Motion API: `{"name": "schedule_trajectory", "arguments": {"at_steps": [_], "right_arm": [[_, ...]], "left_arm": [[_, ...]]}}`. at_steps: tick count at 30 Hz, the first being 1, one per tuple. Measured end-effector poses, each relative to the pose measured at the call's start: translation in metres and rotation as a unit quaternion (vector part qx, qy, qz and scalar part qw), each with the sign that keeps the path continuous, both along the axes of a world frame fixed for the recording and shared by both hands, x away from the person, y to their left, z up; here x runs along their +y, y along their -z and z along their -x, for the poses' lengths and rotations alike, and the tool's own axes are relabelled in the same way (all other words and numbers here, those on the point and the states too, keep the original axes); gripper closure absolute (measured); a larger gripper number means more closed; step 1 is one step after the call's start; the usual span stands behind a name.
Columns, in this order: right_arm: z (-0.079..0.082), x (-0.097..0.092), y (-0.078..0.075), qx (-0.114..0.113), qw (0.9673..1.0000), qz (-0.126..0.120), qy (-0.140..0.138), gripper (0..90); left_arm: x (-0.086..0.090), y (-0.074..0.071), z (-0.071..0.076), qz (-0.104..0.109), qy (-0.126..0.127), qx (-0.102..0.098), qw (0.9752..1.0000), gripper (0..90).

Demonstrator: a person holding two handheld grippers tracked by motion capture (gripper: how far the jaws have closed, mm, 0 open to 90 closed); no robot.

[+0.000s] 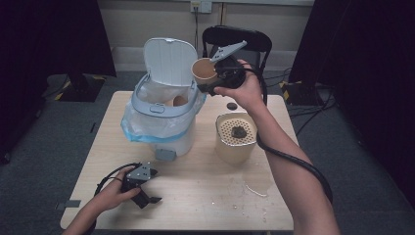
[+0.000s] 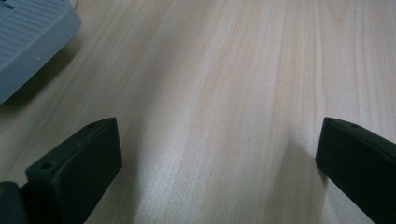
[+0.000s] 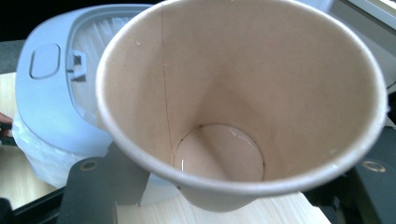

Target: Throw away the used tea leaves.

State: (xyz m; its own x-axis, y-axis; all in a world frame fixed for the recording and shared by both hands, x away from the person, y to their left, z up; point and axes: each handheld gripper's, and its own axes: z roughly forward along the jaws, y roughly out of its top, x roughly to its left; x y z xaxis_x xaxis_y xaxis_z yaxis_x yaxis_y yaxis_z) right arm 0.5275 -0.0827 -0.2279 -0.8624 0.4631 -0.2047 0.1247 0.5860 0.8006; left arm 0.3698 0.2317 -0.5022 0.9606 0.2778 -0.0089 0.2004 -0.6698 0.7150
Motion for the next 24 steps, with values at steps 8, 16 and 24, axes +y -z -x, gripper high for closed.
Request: {"name": "schedule_trajectory", "arguments": {"at_steps": [8,16,24], "right_arm": [[-0.001,0.018,0.001,0.0,0.9998,-0.001,-0.019,31.5],[-0.002,0.035,0.001,0.003,0.9996,0.003,-0.029,31.5],[-0.005,0.05,0.005,0.006,0.9992,0.001,-0.039,31.3]], "left_arm": [[0.0,0.0,0.0,0.001,-0.001,0.004,1.0,0.0],[0.0,0.0,0.0,0.001,-0.001,0.004,1.0,0.0],[0.0,0.0,0.0,-0.001,-0.002,0.004,1.0,0.0]]}}
